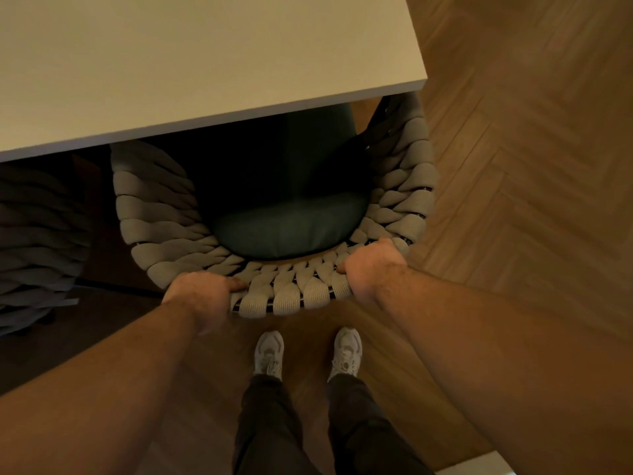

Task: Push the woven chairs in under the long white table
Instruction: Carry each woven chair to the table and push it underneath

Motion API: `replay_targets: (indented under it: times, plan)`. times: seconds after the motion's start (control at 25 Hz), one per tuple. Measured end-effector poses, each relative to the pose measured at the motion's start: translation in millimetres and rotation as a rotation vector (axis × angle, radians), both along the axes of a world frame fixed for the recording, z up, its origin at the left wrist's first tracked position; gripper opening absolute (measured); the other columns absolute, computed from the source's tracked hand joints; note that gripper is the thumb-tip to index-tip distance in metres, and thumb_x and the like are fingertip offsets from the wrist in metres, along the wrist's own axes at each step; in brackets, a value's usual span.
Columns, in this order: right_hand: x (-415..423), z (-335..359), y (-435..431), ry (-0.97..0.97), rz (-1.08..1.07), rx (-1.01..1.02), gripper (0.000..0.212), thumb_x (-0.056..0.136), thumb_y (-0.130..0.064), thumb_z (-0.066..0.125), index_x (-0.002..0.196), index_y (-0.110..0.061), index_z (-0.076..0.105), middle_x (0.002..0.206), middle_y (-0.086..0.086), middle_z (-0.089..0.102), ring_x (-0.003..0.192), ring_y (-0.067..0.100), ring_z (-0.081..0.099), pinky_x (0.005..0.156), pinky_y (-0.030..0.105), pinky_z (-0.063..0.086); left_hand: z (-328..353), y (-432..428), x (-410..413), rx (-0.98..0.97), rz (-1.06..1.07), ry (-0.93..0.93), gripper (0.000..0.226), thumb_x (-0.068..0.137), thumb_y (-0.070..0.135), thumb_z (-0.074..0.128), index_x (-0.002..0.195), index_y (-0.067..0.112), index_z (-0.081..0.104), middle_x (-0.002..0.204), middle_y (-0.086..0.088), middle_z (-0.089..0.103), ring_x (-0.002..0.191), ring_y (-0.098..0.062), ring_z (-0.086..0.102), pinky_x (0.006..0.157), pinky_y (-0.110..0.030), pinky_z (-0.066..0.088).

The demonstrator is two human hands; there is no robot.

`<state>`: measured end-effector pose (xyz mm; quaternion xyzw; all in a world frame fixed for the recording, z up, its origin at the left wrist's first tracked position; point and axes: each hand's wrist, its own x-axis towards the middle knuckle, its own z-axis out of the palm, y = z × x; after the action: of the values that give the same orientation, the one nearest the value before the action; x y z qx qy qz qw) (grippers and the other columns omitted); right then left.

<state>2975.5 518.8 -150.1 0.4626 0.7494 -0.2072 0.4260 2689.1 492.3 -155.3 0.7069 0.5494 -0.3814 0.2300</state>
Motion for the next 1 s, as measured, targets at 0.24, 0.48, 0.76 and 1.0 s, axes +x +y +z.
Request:
replay_targets:
  times: [0.24, 0.48, 0.76, 1.0]
  plan:
    - [-4.4, 1.8, -6.5, 0.063, -0.032, 0.011, 0.032, 0.098, -0.026, 0.062, 0.129, -0.032, 0.065, 0.116, -0.002, 0.069, 0.115, 0.025, 0.063, 0.114, 0.057, 0.033, 6.2, 1.0, -7.2, -0.002, -0.017, 0.003, 0.069, 0.100, 0.033, 0.062, 0.155, 0.060, 0.030, 0.131, 0.011, 0.065, 0.113, -0.016, 0.062, 0.093, -0.036, 0.054]
    - [-4.3, 0.2, -2.2, 0.091, -0.001, -0.030, 0.037, 0.096, -0.029, 0.061, 0.133, -0.037, 0.063, 0.105, -0.006, 0.066, 0.106, 0.021, 0.062, 0.106, 0.052, 0.041, 1.0, 5.9, -4.7, -0.063, -0.045, 0.086, 0.076, 0.099, 0.028, 0.063, 0.158, 0.056, 0.024, 0.147, 0.007, 0.058, 0.127, -0.023, 0.058, 0.100, -0.042, 0.052]
    - [-2.3, -6.2, -1.0, 0.078, 0.020, -0.030, 0.043, 0.095, -0.034, 0.061, 0.138, -0.042, 0.061, 0.112, -0.007, 0.069, 0.108, 0.020, 0.063, 0.105, 0.051, 0.043, -3.4, 6.7, -5.8, -0.066, -0.067, 0.092, 0.075, 0.096, 0.029, 0.061, 0.156, 0.059, 0.027, 0.148, 0.011, 0.057, 0.128, -0.023, 0.057, 0.102, -0.043, 0.050]
    - [-12.0, 4.0, -17.4, 0.003, -0.039, 0.082, 0.037, 0.100, -0.028, 0.060, 0.137, -0.031, 0.061, 0.127, 0.001, 0.067, 0.125, 0.026, 0.059, 0.118, 0.053, 0.030, 0.0, -1.0, -2.8, -0.024, -0.038, 0.102, 0.070, 0.096, 0.027, 0.063, 0.153, 0.057, 0.036, 0.135, 0.007, 0.062, 0.118, -0.022, 0.058, 0.101, -0.043, 0.051]
